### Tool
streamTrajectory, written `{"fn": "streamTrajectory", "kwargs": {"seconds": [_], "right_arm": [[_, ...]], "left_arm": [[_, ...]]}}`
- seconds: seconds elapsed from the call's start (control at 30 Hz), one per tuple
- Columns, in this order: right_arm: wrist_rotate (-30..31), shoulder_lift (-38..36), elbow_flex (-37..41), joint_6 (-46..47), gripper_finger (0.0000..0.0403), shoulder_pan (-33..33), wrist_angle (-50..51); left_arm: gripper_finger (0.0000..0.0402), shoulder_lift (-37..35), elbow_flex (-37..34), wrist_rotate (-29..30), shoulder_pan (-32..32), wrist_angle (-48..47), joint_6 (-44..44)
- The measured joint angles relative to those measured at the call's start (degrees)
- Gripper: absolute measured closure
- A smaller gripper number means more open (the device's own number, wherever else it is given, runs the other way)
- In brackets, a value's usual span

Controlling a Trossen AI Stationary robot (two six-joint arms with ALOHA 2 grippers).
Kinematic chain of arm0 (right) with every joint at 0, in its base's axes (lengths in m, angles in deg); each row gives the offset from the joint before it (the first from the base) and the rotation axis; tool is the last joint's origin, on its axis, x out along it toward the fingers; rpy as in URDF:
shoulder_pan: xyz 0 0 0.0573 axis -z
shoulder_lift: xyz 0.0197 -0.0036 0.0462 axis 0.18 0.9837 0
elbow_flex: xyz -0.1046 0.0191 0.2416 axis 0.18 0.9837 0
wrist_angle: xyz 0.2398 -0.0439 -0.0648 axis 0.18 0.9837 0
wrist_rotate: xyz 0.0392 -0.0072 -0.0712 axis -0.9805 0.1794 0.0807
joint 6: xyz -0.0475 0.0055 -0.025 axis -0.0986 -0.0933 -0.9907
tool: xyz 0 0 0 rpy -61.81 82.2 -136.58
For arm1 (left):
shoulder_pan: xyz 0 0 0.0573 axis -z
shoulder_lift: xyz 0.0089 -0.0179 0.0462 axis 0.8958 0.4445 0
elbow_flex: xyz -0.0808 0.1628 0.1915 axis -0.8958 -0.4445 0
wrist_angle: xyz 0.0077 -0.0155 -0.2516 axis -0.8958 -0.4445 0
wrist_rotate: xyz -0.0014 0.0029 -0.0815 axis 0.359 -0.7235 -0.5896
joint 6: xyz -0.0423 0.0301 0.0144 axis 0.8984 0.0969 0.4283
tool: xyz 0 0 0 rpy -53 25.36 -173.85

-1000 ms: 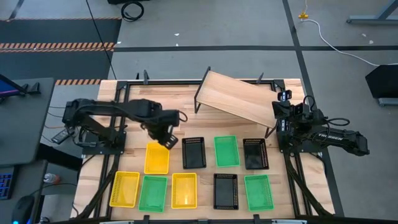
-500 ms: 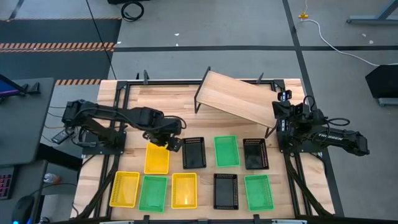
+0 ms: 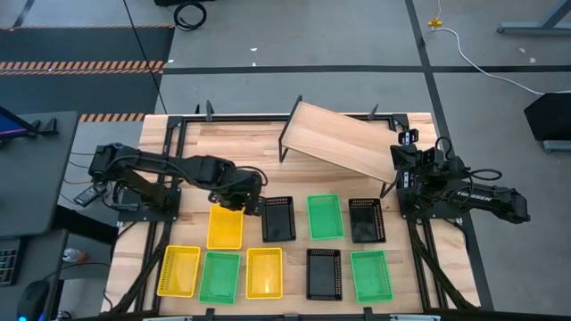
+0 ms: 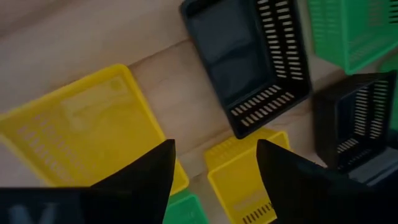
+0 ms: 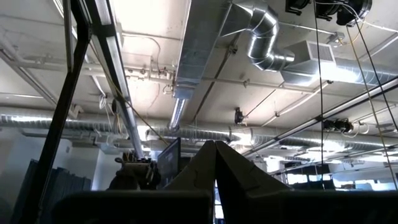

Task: Stack baskets on shelf by color
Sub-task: Put the top yellow bin on the shelf

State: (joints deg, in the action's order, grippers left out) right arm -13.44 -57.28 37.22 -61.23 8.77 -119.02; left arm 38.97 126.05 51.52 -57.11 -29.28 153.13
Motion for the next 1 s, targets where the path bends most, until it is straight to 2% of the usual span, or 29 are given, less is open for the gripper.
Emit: {"fn": "streamTrajectory", "kwargs": {"seconds": [0.17,0.3,0.4,0.6,0.7,0.83,1.0], "right_arm": [[-0.12,0.00,0.00,1.98,0.0387,-0.01,0.01],[-1.56,-0.02,-0.02,17.71,0.0387,-0.01,2.55],[-3.72,0.09,-0.02,22.24,0.0387,0.01,9.86],[-15.61,0.15,-0.19,22.41,0.0387,-0.01,31.14],[-17.27,0.01,-0.81,25.45,0.0387,0.01,36.28],[-17.35,0.00,-0.29,31.41,0.0387,0.06,32.26],[-17.89,-0.08,0.07,32.84,0.0387,-0.01,16.76]], "left_arm": [[0.0170,-0.02,0.00,-0.01,1.39,0.81,2.22],[0.0170,-0.02,0.00,-0.06,2.16,0.83,3.20],[0.0170,-0.02,0.00,0.02,2.14,0.71,3.12],[0.0170,-0.02,0.02,1.93,2.08,-0.73,3.48],[0.0170,-0.02,0.00,2.24,2.10,-2.23,3.43],[0.0170,-0.02,0.00,2.36,2.26,-2.52,3.46],[0.0170,-0.02,0.00,1.84,2.76,-2.43,3.48]]}}
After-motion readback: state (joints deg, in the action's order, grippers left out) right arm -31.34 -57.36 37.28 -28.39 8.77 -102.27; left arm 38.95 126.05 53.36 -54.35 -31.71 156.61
